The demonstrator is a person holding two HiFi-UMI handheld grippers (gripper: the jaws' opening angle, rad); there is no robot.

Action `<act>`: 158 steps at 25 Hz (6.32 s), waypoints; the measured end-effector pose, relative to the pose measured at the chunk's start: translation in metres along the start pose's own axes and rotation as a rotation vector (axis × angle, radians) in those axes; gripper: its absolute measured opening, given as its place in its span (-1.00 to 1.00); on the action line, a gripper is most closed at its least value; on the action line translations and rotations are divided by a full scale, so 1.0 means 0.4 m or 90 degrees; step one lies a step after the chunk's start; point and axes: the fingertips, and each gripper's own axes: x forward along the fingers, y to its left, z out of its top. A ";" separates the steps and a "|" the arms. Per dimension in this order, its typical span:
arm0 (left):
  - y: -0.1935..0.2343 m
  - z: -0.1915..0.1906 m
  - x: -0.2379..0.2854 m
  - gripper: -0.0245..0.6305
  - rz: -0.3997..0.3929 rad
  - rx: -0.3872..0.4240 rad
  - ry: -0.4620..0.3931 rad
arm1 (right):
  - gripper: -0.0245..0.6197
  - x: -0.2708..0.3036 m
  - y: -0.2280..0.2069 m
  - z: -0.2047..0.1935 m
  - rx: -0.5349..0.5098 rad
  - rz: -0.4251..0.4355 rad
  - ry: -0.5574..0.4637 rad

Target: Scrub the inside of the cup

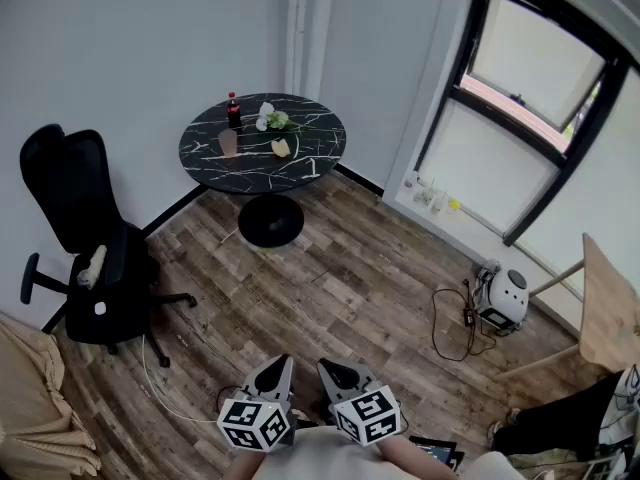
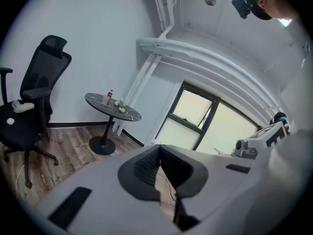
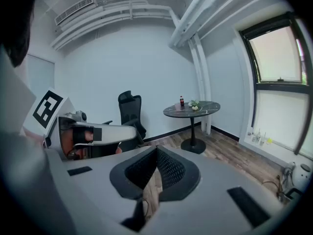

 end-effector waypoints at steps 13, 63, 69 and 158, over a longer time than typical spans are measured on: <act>0.016 0.014 -0.022 -0.90 0.009 0.012 -0.009 | -0.81 0.023 0.017 0.005 0.047 0.030 -0.011; 0.284 0.282 0.628 -0.90 0.161 -0.040 -0.019 | -0.71 0.539 -0.508 0.316 0.061 0.214 0.063; 0.304 0.304 0.653 -0.90 0.164 -0.074 -0.033 | -0.71 0.556 -0.550 0.325 0.055 0.207 0.068; 1.036 0.806 1.200 -0.90 0.099 -0.063 0.012 | -0.31 1.390 -0.891 0.724 0.012 0.008 0.065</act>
